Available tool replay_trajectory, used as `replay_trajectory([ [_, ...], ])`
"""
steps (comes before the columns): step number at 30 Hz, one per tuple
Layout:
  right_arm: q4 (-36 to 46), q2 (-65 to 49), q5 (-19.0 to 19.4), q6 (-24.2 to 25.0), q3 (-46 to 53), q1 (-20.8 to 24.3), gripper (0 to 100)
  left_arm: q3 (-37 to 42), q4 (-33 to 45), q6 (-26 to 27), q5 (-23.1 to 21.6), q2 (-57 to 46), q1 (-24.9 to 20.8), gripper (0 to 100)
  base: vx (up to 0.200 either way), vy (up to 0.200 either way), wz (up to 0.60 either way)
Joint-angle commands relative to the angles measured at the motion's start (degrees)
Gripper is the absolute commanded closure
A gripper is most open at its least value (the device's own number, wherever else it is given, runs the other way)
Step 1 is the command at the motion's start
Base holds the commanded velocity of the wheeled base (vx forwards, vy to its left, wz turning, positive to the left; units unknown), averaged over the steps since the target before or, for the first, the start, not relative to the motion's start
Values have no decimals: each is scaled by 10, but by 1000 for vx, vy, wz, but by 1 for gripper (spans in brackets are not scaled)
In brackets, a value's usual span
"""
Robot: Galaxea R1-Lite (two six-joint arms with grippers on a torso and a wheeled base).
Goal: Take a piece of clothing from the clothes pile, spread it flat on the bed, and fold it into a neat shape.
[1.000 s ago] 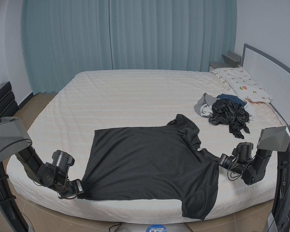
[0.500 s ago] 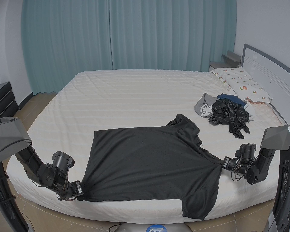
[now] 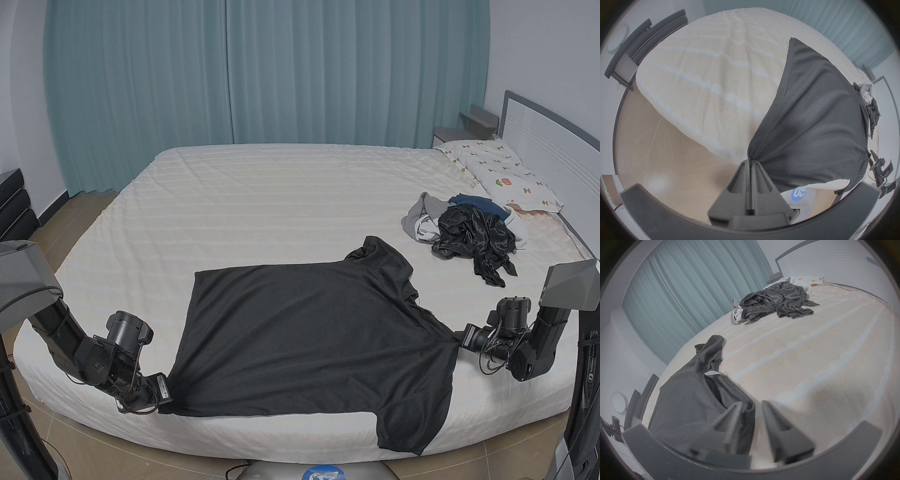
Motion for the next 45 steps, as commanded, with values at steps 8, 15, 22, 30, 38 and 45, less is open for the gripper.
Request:
replay_trajectory([
  [8, 0, -91, 113, -5, 111, 3, 0, 0, -2, 0, -1, 2, -1, 100, 0, 0, 0],
  [15, 1, -87, 133, -56, 167, 20, 0, 1, -1, 0, -3, 3, -1, 100, 0, 0, 0],
  [22, -36, -41, 174, -103, 214, 18, 0, 1, -2, 0, -3, 3, -1, 100, 0, 0, 0],
  [30, -90, -16, 178, -113, 246, 20, 0, 1, -2, 0, -3, 4, -1, 100, 0, 0, 0],
  [38, -103, -9, 182, -121, 253, 23, 100, 0, -2, 0, -4, 3, -1, 100, 0, 0, 0],
  [45, -103, -11, 192, -121, 258, 17, 100, 0, -1, 1, -4, 3, -1, 100, 0, 0, 0],
])
